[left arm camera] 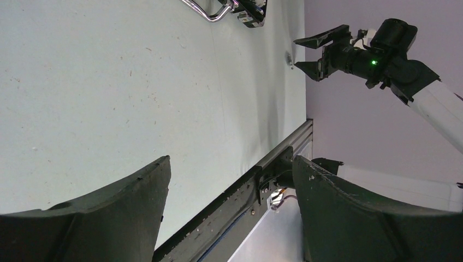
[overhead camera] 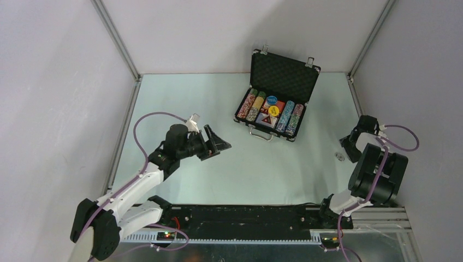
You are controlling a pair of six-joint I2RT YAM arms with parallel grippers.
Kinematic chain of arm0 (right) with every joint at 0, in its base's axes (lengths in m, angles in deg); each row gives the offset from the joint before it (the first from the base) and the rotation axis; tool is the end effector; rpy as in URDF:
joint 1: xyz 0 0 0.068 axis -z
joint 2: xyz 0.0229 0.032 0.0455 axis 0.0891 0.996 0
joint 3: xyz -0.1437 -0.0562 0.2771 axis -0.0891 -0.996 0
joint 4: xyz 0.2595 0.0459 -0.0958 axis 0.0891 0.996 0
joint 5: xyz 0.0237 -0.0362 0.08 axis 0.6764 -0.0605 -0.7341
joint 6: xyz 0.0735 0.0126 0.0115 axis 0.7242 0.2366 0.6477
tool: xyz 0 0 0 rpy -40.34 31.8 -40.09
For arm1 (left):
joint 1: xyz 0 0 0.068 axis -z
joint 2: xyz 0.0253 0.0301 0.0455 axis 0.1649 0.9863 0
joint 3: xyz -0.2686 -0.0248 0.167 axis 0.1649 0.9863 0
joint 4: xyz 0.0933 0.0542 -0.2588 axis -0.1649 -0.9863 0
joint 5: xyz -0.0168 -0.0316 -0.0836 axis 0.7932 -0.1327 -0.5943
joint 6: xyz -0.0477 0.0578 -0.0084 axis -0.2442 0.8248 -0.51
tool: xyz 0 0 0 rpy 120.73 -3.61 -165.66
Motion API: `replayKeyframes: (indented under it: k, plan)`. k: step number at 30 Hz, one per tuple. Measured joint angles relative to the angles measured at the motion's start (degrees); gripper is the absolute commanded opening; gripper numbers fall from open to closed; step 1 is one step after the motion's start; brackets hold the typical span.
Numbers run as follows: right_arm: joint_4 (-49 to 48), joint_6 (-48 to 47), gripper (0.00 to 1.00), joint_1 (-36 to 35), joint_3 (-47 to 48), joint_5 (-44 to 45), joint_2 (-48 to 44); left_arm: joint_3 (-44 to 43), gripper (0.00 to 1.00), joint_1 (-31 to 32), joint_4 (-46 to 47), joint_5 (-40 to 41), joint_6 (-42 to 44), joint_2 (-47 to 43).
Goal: Pack up texas hold em set
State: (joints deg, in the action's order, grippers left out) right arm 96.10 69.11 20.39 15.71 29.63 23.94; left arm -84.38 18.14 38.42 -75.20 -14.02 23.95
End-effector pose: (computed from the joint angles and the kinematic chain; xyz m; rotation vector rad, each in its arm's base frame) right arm 0.2732 -0.1452 0.1718 1.4457 2.1846 -0.2028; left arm 0.1935 -0.1312 0.2555 -0.2158 2.2663 -1.2618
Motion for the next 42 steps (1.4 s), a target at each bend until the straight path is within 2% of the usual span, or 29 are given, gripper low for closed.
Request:
replayKeyframes:
  k: [6, 17, 32, 42]
  plan:
    - [1.09, 0.61, 0.64, -2.32, 0.00, 0.81, -0.02, 0.00, 0.86, 0.00, -0.04, 0.00, -0.02, -0.02]
    - [2.45, 2.05, 0.52, -4.48, 0.00, -0.24, -0.15, 0.13, 0.86, 0.00, -0.07, 0.00, -0.02, -2.03]
    - [3.52, 3.26, 0.51, -11.39, -1.38, -1.53, -1.86, 0.57, 0.86, 0.00, -0.09, 0.00, -0.04, -2.80]
    - [7.10, 4.74, 0.50, -15.47, -3.67, -0.15, -4.98, 3.78, 0.86, 0.11, -0.35, 0.50, -0.48, -7.56]
